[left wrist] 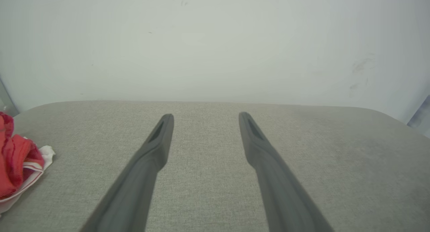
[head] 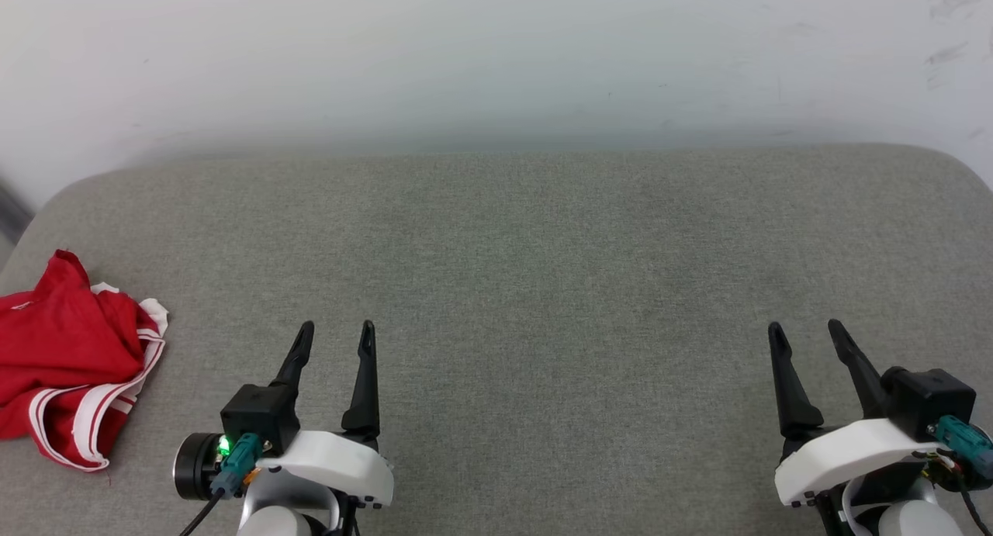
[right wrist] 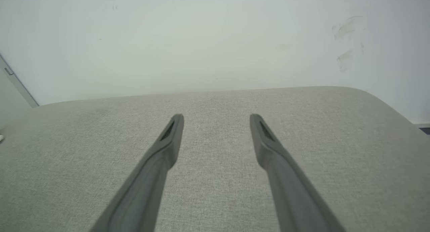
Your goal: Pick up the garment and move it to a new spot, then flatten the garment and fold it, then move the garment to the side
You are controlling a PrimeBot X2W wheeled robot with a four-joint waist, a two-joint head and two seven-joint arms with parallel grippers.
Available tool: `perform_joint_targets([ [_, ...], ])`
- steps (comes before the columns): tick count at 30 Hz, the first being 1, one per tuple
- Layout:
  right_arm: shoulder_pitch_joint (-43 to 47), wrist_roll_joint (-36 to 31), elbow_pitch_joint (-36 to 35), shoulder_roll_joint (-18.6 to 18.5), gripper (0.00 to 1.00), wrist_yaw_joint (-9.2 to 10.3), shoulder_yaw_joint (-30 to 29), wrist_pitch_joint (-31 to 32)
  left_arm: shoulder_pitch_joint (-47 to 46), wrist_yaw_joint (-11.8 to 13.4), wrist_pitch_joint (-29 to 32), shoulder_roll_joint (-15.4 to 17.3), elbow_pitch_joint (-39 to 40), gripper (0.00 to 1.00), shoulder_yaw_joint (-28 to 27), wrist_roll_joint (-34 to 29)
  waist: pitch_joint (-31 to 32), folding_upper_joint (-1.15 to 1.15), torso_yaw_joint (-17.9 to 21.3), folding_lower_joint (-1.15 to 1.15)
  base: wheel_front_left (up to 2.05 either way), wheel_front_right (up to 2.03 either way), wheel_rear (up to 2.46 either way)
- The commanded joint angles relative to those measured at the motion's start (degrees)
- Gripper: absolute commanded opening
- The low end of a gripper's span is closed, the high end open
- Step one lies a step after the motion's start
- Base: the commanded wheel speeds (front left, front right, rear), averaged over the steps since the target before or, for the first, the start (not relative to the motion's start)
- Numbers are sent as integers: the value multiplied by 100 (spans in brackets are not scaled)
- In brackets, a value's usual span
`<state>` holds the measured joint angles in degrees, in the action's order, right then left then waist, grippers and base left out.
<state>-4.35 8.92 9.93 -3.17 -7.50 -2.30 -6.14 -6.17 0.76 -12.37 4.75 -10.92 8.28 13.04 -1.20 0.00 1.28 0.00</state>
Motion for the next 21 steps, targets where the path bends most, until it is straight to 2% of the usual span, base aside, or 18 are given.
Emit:
perform_joint_targets([
  [1,-75,-108,-55,22,100,1,-27,-60,-69,32,-60,2,-5,100,0,-110,-2,0,0,0,0,0,0],
  [14,-52,-393,-70,34,100,2,-59,-212,-70,86,-198,-65,-147,100,10,-546,16,0,-24,0,0,0,0],
  [21,-50,-467,-65,35,100,2,-8,-300,-97,134,-266,-96,-165,100,-12,-726,6,0,-184,0,0,0,0],
])
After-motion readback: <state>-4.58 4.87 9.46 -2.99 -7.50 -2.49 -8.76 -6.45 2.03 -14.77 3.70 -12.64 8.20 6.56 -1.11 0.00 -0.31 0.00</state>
